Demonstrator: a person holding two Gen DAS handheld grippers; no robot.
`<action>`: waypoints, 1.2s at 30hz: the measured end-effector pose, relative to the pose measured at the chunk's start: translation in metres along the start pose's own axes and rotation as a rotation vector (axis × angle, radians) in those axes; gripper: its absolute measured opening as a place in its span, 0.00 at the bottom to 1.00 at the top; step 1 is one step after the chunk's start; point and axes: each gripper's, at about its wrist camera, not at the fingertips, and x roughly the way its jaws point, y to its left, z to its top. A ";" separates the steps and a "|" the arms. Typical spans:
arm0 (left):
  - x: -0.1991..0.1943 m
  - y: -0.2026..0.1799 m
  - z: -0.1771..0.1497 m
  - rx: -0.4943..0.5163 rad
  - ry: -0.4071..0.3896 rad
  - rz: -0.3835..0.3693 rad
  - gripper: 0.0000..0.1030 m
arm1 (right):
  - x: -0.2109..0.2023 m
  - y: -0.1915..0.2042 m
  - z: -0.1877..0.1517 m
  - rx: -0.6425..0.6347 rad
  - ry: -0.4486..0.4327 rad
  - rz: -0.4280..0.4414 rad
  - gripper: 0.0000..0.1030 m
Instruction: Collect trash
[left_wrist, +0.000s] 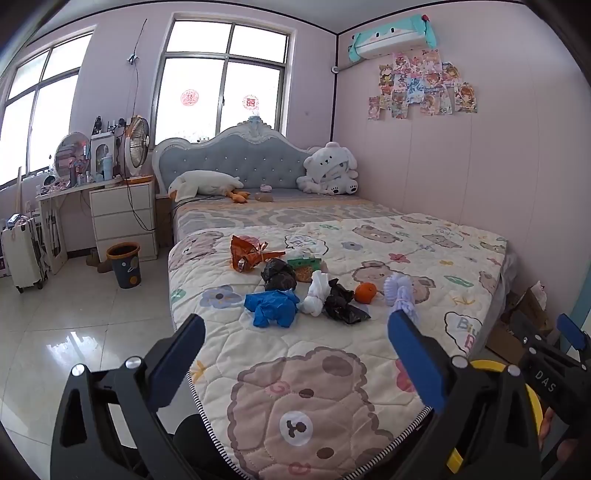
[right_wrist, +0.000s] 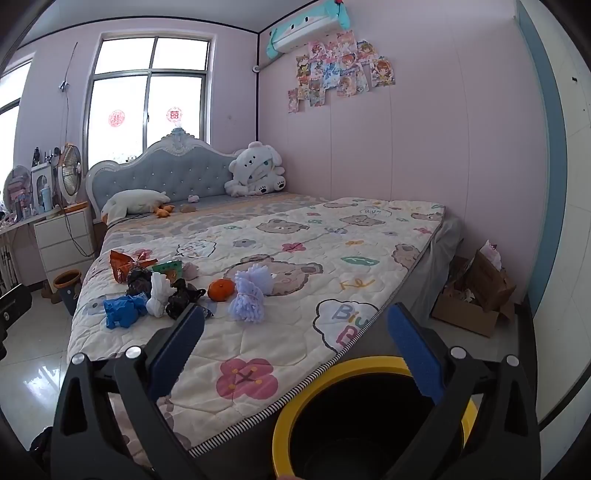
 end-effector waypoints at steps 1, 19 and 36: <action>0.000 0.000 0.000 -0.001 0.001 -0.001 0.93 | 0.000 0.000 0.000 0.000 0.000 0.000 0.92; 0.002 0.001 0.000 -0.001 0.005 -0.003 0.93 | 0.001 0.000 0.001 0.000 0.004 -0.001 0.92; 0.003 0.002 0.000 -0.003 0.007 -0.002 0.93 | 0.006 0.001 -0.002 0.000 0.011 0.003 0.92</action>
